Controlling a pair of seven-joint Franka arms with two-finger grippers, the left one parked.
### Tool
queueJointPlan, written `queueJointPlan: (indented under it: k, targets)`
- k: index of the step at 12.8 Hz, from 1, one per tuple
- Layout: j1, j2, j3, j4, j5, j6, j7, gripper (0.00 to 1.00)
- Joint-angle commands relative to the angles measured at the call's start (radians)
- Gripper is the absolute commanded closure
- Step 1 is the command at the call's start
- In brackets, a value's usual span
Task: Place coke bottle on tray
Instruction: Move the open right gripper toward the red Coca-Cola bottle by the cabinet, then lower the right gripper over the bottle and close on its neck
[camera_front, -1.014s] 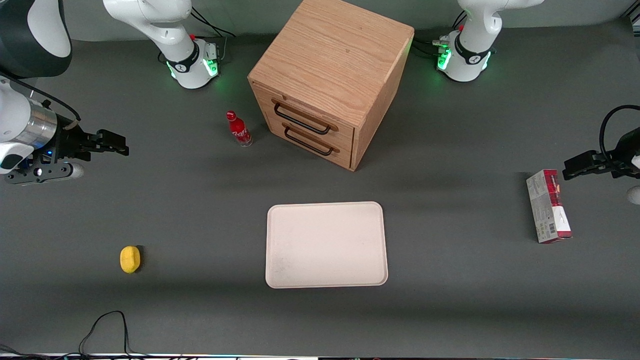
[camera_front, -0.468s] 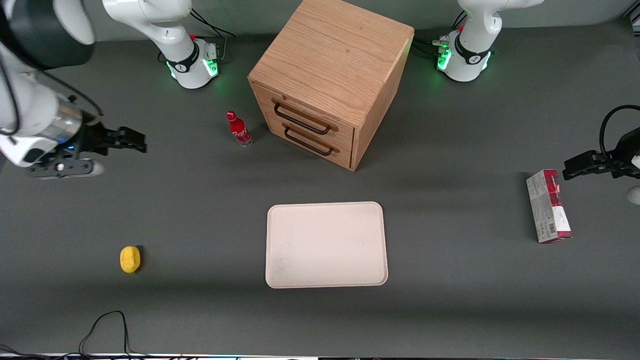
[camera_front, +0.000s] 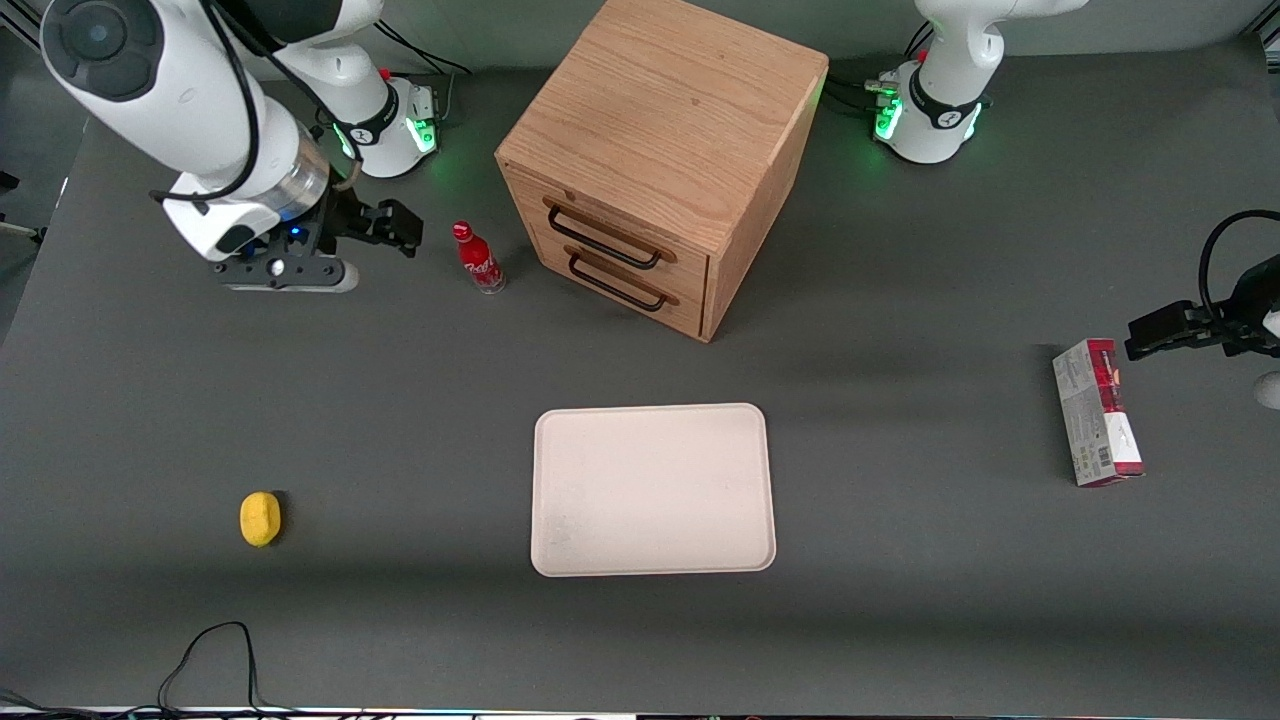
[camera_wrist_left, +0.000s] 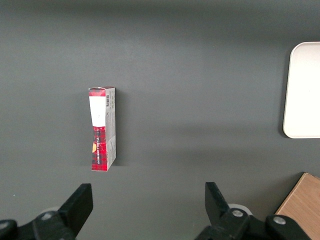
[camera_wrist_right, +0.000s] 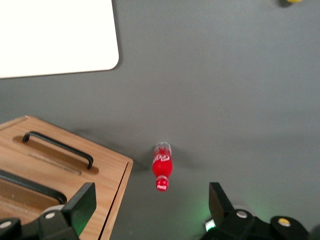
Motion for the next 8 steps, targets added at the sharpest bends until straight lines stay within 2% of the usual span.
queueJointPlan:
  k: [1,5,8]
  targets:
    - [-0.006,-0.11,-0.016,-0.161,0.028,0.018,-0.011,0.0]
    - [0.02,-0.378,-0.019,-0.564,0.061,0.206,-0.031,0.0]
    - [0.059,-0.43,-0.019,-0.699,0.061,0.284,-0.031,0.0]
